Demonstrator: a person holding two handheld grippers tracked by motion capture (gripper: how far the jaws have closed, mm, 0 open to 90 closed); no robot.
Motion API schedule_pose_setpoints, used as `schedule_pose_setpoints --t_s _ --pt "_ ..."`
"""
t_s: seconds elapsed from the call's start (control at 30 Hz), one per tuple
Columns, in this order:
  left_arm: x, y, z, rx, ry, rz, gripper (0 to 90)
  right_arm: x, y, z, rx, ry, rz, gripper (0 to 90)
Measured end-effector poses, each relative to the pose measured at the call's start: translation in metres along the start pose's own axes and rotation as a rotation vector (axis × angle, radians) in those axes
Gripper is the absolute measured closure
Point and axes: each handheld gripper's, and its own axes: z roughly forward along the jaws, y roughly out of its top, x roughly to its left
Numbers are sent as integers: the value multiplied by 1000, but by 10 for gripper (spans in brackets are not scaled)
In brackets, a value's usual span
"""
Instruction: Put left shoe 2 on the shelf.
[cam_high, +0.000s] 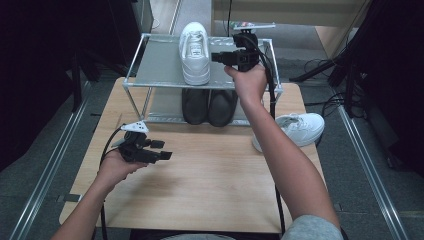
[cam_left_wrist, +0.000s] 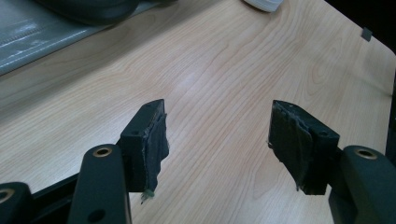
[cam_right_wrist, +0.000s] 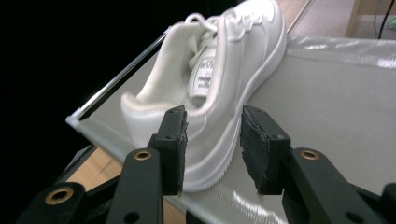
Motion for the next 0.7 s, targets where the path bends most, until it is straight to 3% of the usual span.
schedule_pose_setpoints --t_s 0.33,0.7 --pt "4 9 9 0 -33 -7 374 -3 -42 -13 21 57 -41 604" --pt "8 18 18 26 -43 0 378 -1 -89 -22 74 115 -135 570"
